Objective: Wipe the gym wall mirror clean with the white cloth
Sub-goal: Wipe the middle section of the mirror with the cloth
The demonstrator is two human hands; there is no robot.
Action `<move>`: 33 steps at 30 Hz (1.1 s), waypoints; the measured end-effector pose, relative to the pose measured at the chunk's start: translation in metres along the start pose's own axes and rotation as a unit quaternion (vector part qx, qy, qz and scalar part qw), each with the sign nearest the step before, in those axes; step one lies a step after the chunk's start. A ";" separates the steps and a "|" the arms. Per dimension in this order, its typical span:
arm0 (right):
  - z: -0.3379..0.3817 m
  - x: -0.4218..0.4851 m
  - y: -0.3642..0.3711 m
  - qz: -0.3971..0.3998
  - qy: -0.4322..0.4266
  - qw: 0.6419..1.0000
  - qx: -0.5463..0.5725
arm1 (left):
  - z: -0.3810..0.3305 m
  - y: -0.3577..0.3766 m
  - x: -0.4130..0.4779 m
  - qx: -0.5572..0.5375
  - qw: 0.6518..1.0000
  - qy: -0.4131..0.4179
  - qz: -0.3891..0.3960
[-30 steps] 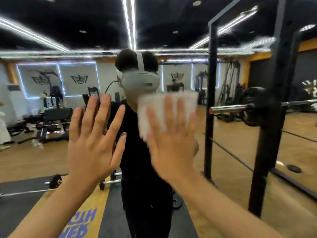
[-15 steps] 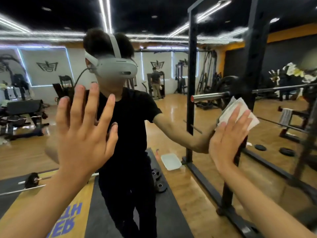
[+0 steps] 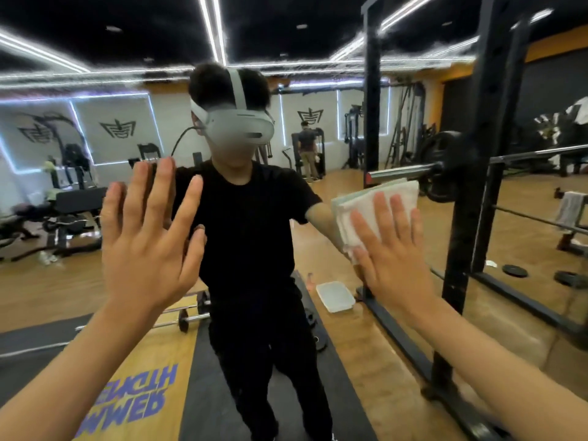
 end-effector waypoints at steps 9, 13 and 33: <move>-0.083 -0.017 -0.021 -0.015 0.134 0.989 0.055 | -0.017 -0.013 0.012 -0.070 0.992 -0.102 0.025; -0.082 -0.016 -0.026 -0.026 0.129 0.988 0.083 | -0.100 -0.017 0.037 -0.091 0.995 -0.047 0.013; -0.252 0.062 -0.109 -0.158 0.320 0.932 0.065 | -0.198 0.014 0.074 0.040 0.998 -0.048 0.000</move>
Point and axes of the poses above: each hand's wrist, its own x-axis towards the middle knuckle, its own y-axis out of the palm, z = x × y, the point moved 9 cm from there along x, towards the middle knuckle, and after that the axes turned 12 degrees about x, right-handed, at the moved point
